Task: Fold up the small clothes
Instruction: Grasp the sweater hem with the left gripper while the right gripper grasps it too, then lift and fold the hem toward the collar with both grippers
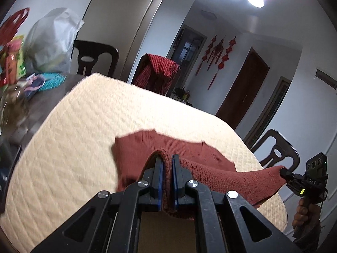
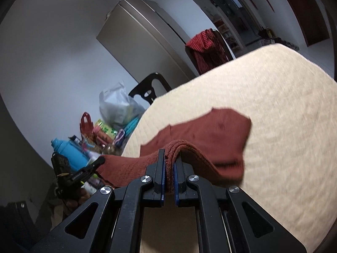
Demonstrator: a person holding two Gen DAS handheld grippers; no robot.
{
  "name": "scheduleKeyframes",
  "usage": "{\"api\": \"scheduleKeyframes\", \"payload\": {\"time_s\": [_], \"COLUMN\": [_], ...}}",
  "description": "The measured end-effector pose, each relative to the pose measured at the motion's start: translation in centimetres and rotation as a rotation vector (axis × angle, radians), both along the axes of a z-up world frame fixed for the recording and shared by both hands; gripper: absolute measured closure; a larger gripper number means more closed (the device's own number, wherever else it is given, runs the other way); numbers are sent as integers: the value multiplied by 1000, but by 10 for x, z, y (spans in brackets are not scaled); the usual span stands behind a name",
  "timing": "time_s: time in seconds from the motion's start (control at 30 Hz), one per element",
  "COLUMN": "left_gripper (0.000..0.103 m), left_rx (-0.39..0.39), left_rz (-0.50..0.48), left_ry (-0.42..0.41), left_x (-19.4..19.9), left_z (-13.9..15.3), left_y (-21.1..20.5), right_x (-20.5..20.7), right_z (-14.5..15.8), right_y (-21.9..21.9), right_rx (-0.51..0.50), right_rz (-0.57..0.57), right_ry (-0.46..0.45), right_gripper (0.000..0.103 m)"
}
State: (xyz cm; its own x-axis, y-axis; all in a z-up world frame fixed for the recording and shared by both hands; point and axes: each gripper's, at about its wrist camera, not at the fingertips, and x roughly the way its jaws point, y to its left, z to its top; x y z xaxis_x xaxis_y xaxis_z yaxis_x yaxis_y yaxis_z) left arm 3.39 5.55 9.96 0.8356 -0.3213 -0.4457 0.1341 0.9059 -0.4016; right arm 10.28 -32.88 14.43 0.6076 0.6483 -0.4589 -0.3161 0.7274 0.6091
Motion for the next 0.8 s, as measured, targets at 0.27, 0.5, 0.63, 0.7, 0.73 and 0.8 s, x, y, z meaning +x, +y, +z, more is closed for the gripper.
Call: {"api": "scheduleKeyframes", "payload": {"time_s": [0.27,0.5,0.63,0.7,0.73,0.8], "left_gripper": [94,94,94,94,94,94], "left_rx": [-19,-59,-75,-75,-77,-87], "left_rz": [16,36,50,59,63,74], "left_ry": [118,274,298,307,314,323], "left_x": [81,132,148,154,158,162], "left_z": [-20,-58,-65,-69,-71,-75], "left_y": [8,11,14,14,15,17], "right_x": [81,130,147,157,163,173], "right_z": [-24,-66,-70,-73,-75,-79], "right_y": [5,3,2,3,3,5], "right_rx": [23,31,18,18,15,-22], "right_rz": [-14,-48,-67,-64,-64,-76], "right_ry": [103,266,301,318,329,350], "right_gripper": [97,97,97,95,95,89]}}
